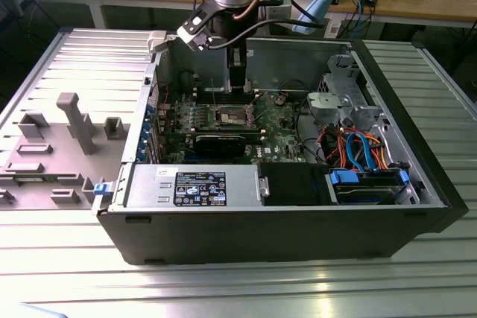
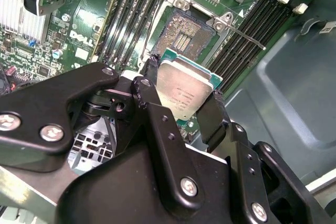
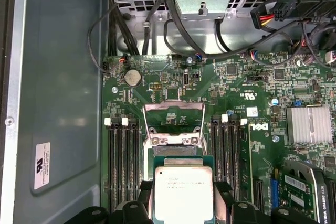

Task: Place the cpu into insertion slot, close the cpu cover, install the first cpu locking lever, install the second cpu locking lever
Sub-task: 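Place the cpu into insertion slot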

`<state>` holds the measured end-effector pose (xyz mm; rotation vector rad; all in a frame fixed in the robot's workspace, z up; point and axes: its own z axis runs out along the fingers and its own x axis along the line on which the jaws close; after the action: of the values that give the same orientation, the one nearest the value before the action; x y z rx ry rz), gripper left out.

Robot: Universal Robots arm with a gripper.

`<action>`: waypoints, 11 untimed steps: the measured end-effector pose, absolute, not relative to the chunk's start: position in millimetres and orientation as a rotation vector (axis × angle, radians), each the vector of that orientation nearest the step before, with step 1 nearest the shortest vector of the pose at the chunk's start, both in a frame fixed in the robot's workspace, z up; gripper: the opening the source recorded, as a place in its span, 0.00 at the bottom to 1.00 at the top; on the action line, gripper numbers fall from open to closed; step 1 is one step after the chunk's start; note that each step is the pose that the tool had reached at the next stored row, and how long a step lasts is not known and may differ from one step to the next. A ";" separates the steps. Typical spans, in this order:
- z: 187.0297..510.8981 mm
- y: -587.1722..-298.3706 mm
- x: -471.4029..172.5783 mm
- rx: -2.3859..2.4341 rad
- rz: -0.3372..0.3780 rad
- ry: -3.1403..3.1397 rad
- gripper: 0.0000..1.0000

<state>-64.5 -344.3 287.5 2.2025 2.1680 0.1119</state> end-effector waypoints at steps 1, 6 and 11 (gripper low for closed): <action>285.8 -344.3 -64.6 2.203 0.112 2.168 0.54; 283.9 -344.3 -64.5 2.203 0.112 2.168 0.54; 276.2 -344.3 -65.0 2.202 0.112 2.168 0.54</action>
<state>-65.0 -344.3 276.2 2.2021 2.1684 0.1119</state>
